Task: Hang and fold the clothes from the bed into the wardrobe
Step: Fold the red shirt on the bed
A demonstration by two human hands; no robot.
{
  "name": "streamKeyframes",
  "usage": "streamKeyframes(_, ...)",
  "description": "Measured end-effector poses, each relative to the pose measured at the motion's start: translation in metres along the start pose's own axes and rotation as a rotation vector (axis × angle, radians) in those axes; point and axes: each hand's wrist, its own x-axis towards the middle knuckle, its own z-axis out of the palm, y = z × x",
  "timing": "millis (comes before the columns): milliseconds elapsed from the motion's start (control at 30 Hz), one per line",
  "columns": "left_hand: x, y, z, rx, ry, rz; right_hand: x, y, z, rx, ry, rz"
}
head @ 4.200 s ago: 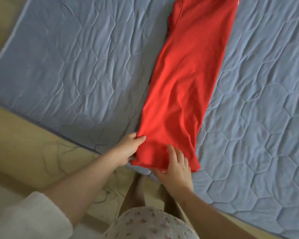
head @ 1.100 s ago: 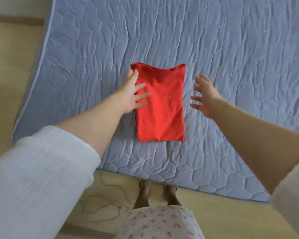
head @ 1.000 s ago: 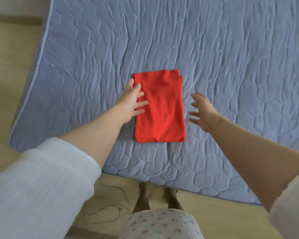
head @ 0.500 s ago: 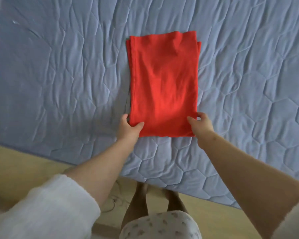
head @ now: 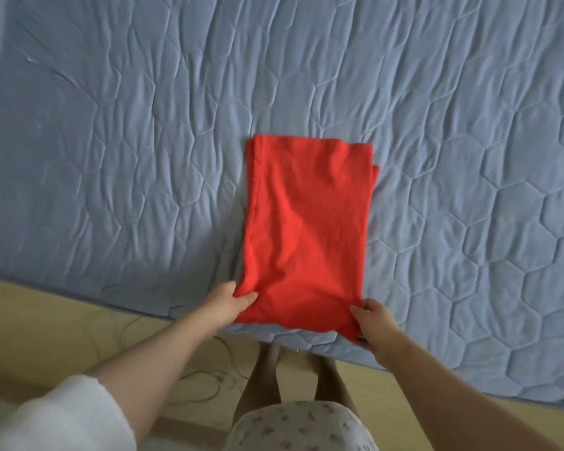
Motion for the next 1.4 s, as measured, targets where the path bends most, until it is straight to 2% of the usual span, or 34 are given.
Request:
streamKeyframes(100,-0.004,-0.010,0.004,-0.043,0.015,-0.036,-0.001,0.005,0.002,-0.059,-0.003,-0.009)
streamKeyframes(233,0.013,0.015,0.002,-0.292,0.071,-0.004,0.018,-0.035,0.003,0.059,0.023,-0.216)
streamKeyframes(367,0.046,0.067,-0.007,-0.463,0.244,0.076,0.043,-0.092,0.003,0.008,0.180,-0.452)
streamKeyframes(467,0.069,0.106,-0.020,-0.662,0.239,0.034,0.057,-0.124,-0.001,-0.064,0.271,-0.491)
streamKeyframes(600,0.068,0.132,-0.020,-0.708,0.375,0.236,0.057,-0.136,-0.005,0.033,0.224,-0.563)
streamKeyframes(667,0.060,0.136,-0.021,-0.742,0.368,0.331,0.052,-0.131,-0.009,0.131,0.275,-0.595)
streamKeyframes(767,0.059,0.136,-0.025,-0.680,0.318,0.326,0.048,-0.120,-0.014,0.276,0.273,-0.500)
streamKeyframes(933,0.065,0.113,-0.020,-0.378,0.081,-0.059,0.058,-0.108,-0.012,0.265,0.080,-0.267)
streamKeyframes(1000,0.065,0.107,-0.014,-0.336,0.029,-0.135,0.060,-0.110,-0.007,0.322,0.006,-0.210)
streamKeyframes(1200,0.061,0.119,-0.027,-0.510,-0.098,-0.077,0.048,-0.129,-0.001,0.402,-0.103,-0.125)
streamKeyframes(1300,0.040,0.135,-0.050,-0.574,-0.105,0.024,0.024,-0.148,-0.013,0.436,-0.100,-0.149)
streamKeyframes(1400,0.007,0.160,-0.072,-0.690,-0.048,0.214,-0.015,-0.178,-0.027,0.491,-0.113,-0.241)
